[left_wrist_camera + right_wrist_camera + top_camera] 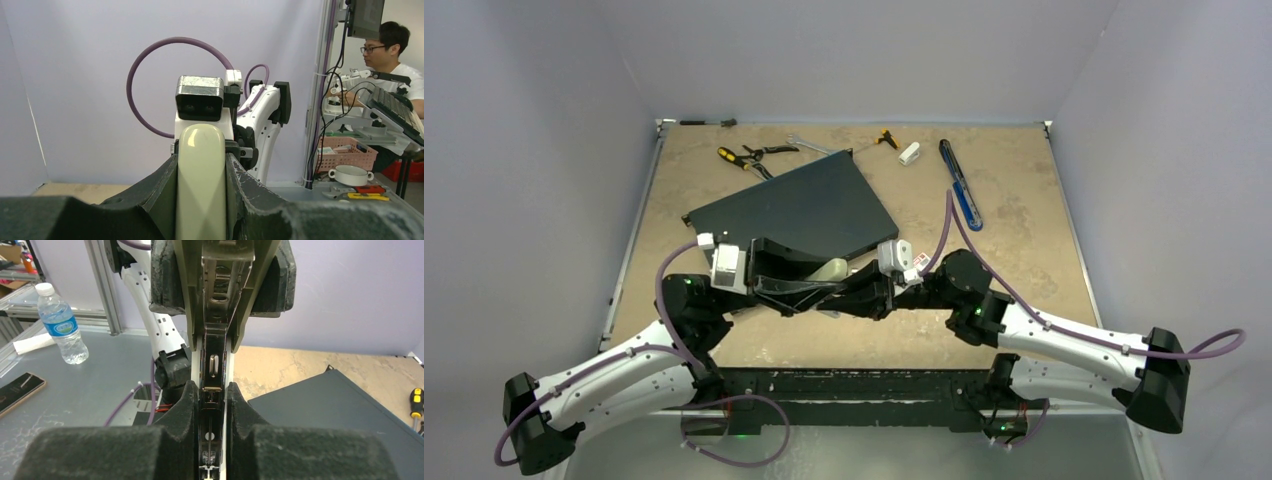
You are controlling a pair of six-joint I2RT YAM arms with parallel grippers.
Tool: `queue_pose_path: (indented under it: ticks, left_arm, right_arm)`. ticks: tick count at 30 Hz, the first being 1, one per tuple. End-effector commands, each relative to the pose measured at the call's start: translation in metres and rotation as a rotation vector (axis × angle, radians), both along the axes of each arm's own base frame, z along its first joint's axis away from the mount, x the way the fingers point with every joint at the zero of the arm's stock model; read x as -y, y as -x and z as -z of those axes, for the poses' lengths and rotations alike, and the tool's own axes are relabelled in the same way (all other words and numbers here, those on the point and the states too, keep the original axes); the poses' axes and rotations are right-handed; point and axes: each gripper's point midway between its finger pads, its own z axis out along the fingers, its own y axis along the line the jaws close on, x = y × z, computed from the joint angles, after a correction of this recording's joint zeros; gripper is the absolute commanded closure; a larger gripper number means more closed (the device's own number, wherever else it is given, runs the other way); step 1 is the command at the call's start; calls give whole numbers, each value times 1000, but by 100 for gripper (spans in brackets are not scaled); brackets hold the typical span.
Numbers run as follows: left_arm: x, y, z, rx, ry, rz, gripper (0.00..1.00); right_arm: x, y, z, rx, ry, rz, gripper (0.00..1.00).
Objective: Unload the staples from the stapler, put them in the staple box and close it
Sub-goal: Unload the staple at the center of the board, then place the stapler at the center of the board.
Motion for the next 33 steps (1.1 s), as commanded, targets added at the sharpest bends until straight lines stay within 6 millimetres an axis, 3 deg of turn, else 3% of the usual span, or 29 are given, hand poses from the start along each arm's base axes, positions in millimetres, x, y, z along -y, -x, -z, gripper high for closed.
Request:
queue_pose_path:
  ticks: [1, 3, 6, 10, 13, 16, 21, 25, 33]
  left_arm:
    - [-10, -4, -15, 7, 62, -51, 95]
    - [-12, -9, -14, -3, 62, -85, 77]
    - [-17, -20, -14, -38, 67, -150, 41]
    - [-31, -40, -15, -117, 101, -265, 20]
    - [-43, -61, -14, -202, 92, -388, 15]
    - [-57, -90, -3, -315, 45, -554, 12]
    - [-78, -138, 37, -594, -83, -844, 9]
    - [-68, -151, 70, -683, -210, -904, 7]
    - [-50, -156, 114, -764, -313, -883, 6]
  right_arm:
    - [4, -8, -25, -14, -73, 58, 100]
    - [8, -8, -26, -22, -81, 73, 100]
    - [14, -13, -29, -34, -84, 116, 100]
    - [23, -31, -24, -77, -58, 238, 100]
    - [34, -59, -18, -155, -44, 411, 100]
    - [57, -105, -5, -253, -11, 695, 100]
    - [125, -199, 37, -406, 110, 1204, 100]
    - [167, -253, 63, -452, 205, 1349, 100]
    - [201, -329, 141, -439, 578, 1476, 100]
